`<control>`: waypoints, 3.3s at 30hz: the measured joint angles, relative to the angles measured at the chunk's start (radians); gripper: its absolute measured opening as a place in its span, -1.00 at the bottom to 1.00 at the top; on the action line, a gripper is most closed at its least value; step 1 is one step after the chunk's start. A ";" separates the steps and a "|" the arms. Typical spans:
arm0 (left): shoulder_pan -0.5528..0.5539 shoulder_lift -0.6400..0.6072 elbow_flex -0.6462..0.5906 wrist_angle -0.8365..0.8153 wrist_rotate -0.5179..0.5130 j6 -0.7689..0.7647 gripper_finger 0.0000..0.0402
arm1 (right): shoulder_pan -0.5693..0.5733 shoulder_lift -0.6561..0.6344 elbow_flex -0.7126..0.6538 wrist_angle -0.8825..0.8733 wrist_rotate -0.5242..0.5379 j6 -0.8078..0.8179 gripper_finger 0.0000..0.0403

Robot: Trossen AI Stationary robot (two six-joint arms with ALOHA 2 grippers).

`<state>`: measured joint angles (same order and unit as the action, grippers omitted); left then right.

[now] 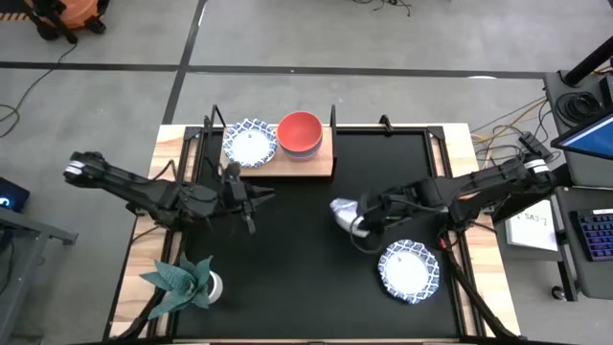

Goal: Place and stack bowls onto a shelf
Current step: Stack the white patterned bowl on top of the white patterned bowl

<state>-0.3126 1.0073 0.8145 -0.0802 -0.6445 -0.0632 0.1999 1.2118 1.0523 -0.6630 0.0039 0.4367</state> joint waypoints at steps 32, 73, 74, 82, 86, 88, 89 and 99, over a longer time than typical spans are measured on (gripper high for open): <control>0.074 0.554 0.303 -0.025 0.315 0.239 -0.33 | 0.025 0.000 -0.069 0.317 -0.142 -0.251 -0.94; 0.032 0.168 0.304 -0.458 0.007 0.159 -1.00 | 0.022 -0.265 -0.041 0.347 -0.079 -0.324 0.05; 0.032 0.141 0.304 -0.479 -0.037 0.160 -1.00 | 0.022 -0.270 -0.041 0.347 -0.079 -0.329 0.05; 0.042 -0.024 0.304 -0.536 -0.291 0.282 -1.00 | 0.022 -0.250 -0.042 0.343 -0.079 -0.345 0.05; 0.086 -0.042 0.304 -0.626 -0.499 0.266 -1.00 | 0.022 -0.224 -0.043 0.333 -0.078 -0.349 0.05; 0.123 -0.038 0.304 -0.688 -0.533 0.208 -1.00 | 0.022 -0.211 -0.043 0.329 -0.078 -0.356 0.05; 0.146 -0.032 0.302 -0.719 -0.537 0.171 -1.00 | 0.022 -0.203 -0.043 0.330 -0.078 -0.358 0.05; 0.361 0.127 0.236 -0.792 -0.505 0.046 -1.00 | 0.022 -0.161 -0.043 0.326 -0.078 -0.359 0.05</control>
<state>0.0480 1.1344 1.0504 -0.8727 -1.1491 -0.0172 0.2218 1.0512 1.0092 -0.3370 -0.0743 0.0772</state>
